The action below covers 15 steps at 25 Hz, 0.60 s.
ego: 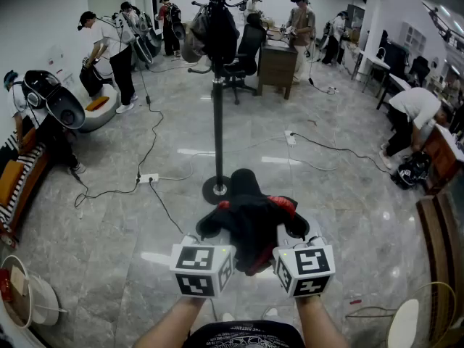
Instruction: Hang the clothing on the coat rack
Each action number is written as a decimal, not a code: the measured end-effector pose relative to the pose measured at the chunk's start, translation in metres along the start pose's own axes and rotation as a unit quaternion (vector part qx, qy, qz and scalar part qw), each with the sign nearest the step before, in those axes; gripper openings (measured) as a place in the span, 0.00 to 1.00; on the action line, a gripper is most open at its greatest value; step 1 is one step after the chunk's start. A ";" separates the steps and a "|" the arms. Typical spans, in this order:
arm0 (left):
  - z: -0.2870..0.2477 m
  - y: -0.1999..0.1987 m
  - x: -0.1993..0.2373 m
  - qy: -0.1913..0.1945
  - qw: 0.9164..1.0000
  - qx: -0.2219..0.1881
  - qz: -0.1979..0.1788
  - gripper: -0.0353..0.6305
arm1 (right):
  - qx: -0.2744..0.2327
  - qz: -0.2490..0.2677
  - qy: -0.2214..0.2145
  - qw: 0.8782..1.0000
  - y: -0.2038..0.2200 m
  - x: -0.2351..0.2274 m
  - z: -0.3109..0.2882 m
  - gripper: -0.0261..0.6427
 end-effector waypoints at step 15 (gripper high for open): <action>-0.001 0.004 0.017 0.003 1.000 0.007 0.000 0.10 | 0.012 -0.014 0.000 1.000 0.006 0.012 -0.012 0.07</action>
Point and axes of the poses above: the fingertips, and each gripper's own axes: z backward along the fingers, x to its left, y out of its underside, the point moved 10 cm from there along z, backward along the fingers
